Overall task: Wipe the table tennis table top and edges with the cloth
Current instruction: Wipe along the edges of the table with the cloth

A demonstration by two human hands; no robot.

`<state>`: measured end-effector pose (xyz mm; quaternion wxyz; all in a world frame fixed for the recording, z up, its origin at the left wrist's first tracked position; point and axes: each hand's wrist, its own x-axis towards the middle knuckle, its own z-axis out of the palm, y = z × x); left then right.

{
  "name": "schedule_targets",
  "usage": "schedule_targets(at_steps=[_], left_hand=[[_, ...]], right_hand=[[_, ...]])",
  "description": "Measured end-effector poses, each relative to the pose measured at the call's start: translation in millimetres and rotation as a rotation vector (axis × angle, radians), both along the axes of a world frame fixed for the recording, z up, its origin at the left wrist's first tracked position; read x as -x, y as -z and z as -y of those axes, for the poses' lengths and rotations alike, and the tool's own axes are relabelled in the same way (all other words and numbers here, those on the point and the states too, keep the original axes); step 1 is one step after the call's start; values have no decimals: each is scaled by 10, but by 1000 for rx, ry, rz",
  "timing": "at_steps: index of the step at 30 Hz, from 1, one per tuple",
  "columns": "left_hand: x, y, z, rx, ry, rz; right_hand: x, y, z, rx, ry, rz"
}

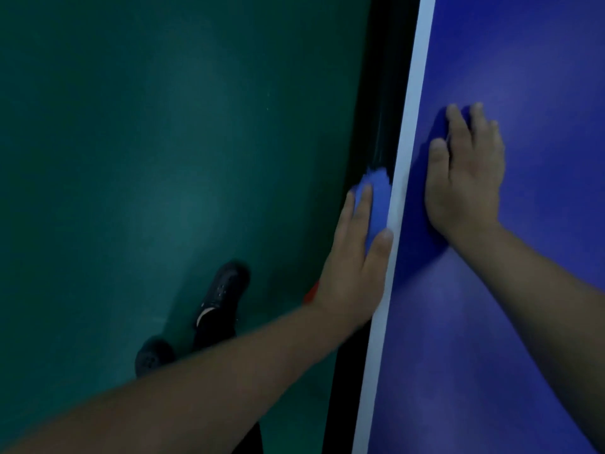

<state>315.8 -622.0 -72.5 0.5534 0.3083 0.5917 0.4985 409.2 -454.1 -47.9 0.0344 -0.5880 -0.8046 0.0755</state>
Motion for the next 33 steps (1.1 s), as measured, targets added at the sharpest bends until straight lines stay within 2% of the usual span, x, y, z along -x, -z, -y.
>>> schedule_targets(at_steps=[4, 6, 10, 12, 16, 20, 23, 29, 31, 33], left_hand=[[-196, -127, 548, 40, 4, 86], [-77, -87, 216, 65, 6, 73], [369, 91, -955, 35, -9, -28], [478, 119, -1232, 33, -17, -53], [279, 27, -700, -51, -22, -47], [-11, -174, 64, 11, 8, 32], [100, -142, -188, 43, 24, 5], [556, -2, -1493, 30, -34, -57], [488, -45, -1345, 15, -36, -68], [313, -83, -826, 5, -38, -63]], right_hand=[[1, 14, 50, -21, 6, -13], [16, 11, 26, -28, 9, -12], [28, -6, 56, -34, 5, 1], [33, -3, 50, -27, 5, -1], [44, -16, 46, -18, 16, 6], [28, -18, 44, -11, 17, 0], [35, -27, 38, -12, 22, -7], [40, -41, 36, -19, 14, 10], [37, -30, 26, -19, 15, 17], [36, -19, 26, -22, 21, 25]])
